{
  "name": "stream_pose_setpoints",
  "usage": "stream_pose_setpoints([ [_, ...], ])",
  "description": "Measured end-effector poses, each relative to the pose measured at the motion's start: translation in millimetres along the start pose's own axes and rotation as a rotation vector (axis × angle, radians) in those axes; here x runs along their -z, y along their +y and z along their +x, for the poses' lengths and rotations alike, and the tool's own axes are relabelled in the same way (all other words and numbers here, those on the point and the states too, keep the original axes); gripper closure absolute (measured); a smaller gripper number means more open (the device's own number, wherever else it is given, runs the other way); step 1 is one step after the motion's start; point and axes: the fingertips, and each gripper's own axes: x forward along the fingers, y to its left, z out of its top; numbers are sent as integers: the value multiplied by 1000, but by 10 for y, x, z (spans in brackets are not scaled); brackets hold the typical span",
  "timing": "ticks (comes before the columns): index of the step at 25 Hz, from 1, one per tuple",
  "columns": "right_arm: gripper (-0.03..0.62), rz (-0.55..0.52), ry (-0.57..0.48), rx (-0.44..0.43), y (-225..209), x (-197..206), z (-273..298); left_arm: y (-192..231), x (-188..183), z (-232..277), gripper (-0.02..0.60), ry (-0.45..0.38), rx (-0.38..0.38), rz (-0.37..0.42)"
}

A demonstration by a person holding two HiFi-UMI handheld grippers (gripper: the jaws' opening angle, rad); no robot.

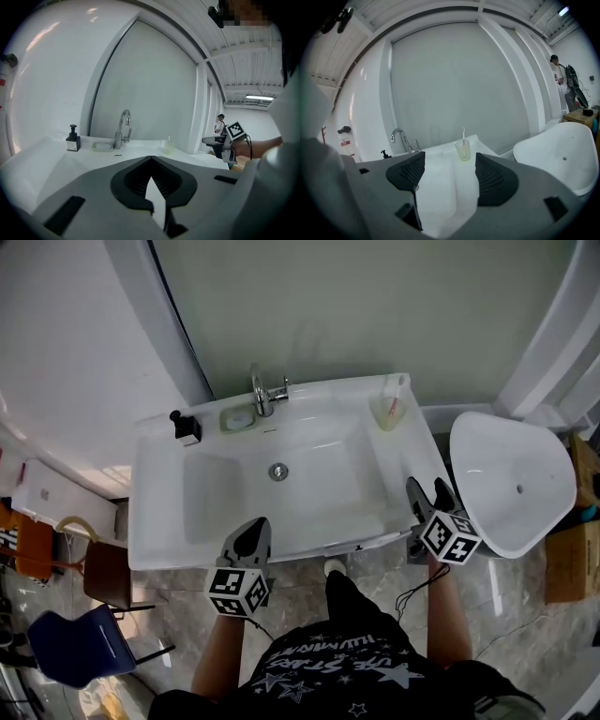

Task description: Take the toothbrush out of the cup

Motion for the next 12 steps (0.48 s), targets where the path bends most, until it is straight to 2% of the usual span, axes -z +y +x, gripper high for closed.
stream_pose_setpoints([
  [7, 272, -24, 38, -27, -247, -317, 813, 0, -248, 811, 566, 12, -13, -4],
  [12, 272, -31, 63, -51, -353, -486, 1324, -86, -446, 1357, 566, 13, 7, 13],
])
